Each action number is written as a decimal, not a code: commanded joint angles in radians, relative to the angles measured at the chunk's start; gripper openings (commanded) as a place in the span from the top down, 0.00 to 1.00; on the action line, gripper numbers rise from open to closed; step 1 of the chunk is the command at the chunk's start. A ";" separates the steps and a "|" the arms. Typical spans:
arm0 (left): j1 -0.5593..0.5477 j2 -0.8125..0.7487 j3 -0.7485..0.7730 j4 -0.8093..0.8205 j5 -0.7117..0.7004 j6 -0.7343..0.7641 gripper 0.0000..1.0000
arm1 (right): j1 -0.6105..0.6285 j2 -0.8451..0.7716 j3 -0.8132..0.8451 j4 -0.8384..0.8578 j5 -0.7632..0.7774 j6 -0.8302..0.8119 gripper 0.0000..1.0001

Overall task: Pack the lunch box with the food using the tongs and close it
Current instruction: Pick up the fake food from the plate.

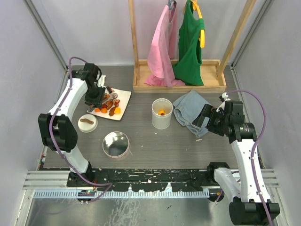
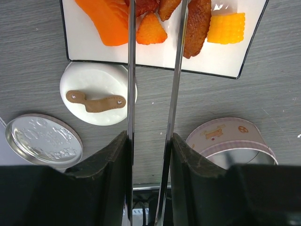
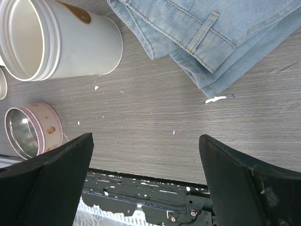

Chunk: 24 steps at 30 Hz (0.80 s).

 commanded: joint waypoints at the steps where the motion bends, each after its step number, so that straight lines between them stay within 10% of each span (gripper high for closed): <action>1: 0.004 -0.032 0.012 -0.002 0.008 0.009 0.68 | 0.005 -0.009 0.010 0.040 0.004 -0.004 0.01; 24: 0.004 -0.135 -0.099 0.026 0.013 -0.020 0.73 | 0.005 0.012 0.022 0.039 0.004 -0.007 0.01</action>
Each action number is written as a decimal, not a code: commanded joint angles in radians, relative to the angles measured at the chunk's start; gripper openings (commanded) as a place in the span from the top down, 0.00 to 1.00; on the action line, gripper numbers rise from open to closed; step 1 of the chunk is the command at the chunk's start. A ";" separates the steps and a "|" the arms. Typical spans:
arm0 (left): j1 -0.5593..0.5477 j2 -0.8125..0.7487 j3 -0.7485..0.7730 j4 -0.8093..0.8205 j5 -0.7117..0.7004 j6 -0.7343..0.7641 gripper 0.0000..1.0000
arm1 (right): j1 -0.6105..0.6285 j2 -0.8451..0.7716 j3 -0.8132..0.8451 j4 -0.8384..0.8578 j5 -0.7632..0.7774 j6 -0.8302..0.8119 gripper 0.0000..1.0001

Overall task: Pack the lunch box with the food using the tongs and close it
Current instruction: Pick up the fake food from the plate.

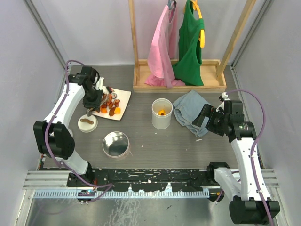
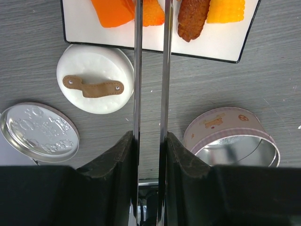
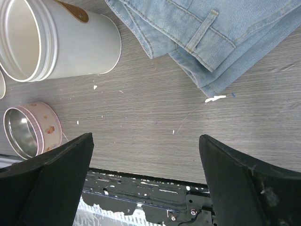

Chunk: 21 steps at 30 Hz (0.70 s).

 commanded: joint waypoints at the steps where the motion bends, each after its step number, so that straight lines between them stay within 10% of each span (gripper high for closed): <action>1: 0.003 -0.025 -0.013 0.017 0.015 -0.009 0.72 | 0.005 -0.006 0.021 0.038 0.004 -0.008 0.01; 21: 0.004 0.039 -0.003 0.032 0.084 -0.027 0.65 | 0.005 -0.021 0.007 0.039 0.011 -0.004 0.01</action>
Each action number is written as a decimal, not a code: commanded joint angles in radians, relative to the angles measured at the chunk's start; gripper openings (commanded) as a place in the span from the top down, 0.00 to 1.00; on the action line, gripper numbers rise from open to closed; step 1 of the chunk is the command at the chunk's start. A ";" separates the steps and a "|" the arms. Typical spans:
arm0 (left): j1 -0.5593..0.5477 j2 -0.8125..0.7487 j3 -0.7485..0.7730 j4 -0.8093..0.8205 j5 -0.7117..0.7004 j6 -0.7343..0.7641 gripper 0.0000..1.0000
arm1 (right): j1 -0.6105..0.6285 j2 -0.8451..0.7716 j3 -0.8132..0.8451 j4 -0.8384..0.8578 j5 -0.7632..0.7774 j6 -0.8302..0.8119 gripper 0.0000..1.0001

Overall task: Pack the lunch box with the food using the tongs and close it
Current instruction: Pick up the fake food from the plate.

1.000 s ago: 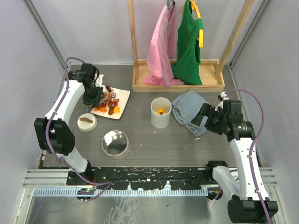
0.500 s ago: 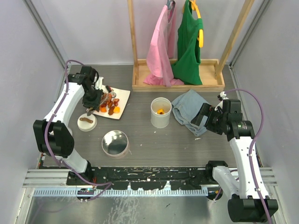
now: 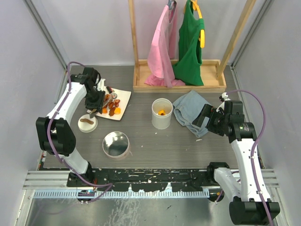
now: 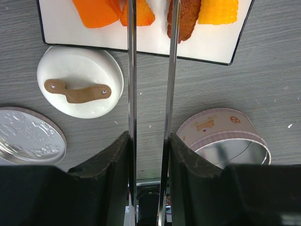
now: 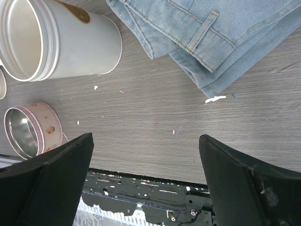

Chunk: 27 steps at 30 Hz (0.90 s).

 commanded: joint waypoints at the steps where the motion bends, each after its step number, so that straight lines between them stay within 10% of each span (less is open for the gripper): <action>1: 0.003 -0.006 0.010 0.022 0.036 -0.005 0.66 | 0.005 -0.012 0.006 0.040 0.011 -0.003 0.01; 10: 0.007 -0.116 -0.039 0.117 -0.035 -0.046 0.87 | 0.005 -0.016 0.008 0.036 0.013 -0.004 0.01; 27: 0.015 -0.199 -0.008 0.068 0.070 -0.070 0.88 | 0.005 -0.018 0.006 0.035 0.012 -0.003 0.01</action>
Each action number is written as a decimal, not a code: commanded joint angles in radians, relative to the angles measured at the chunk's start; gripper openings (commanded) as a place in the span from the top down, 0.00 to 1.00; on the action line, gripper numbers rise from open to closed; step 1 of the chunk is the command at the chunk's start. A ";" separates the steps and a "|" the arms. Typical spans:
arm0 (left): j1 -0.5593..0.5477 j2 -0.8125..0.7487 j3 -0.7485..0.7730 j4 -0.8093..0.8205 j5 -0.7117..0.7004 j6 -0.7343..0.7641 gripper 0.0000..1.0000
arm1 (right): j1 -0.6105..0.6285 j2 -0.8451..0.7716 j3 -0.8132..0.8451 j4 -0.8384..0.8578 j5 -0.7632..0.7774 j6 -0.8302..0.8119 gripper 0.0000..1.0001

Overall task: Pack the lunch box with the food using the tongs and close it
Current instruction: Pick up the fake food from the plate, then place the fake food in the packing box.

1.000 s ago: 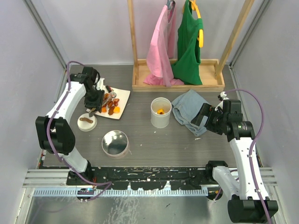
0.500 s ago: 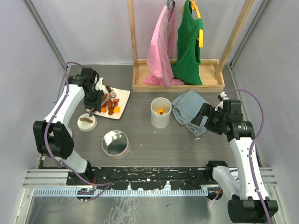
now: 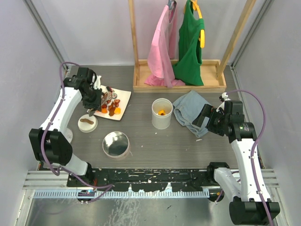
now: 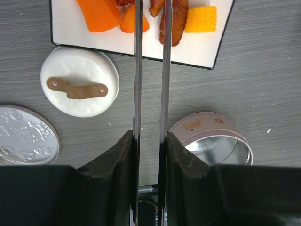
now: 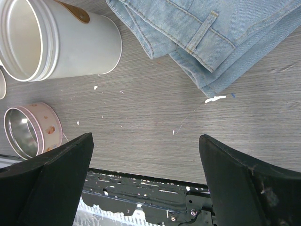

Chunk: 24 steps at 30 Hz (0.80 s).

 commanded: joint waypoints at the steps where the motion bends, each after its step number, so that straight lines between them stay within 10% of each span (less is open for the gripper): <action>1: 0.005 -0.080 0.044 0.013 0.065 -0.020 0.88 | 0.005 -0.018 0.007 0.036 0.012 -0.004 0.01; 24: -0.075 -0.190 0.169 -0.075 0.434 -0.031 0.85 | 0.005 -0.007 0.014 0.034 0.007 -0.003 0.01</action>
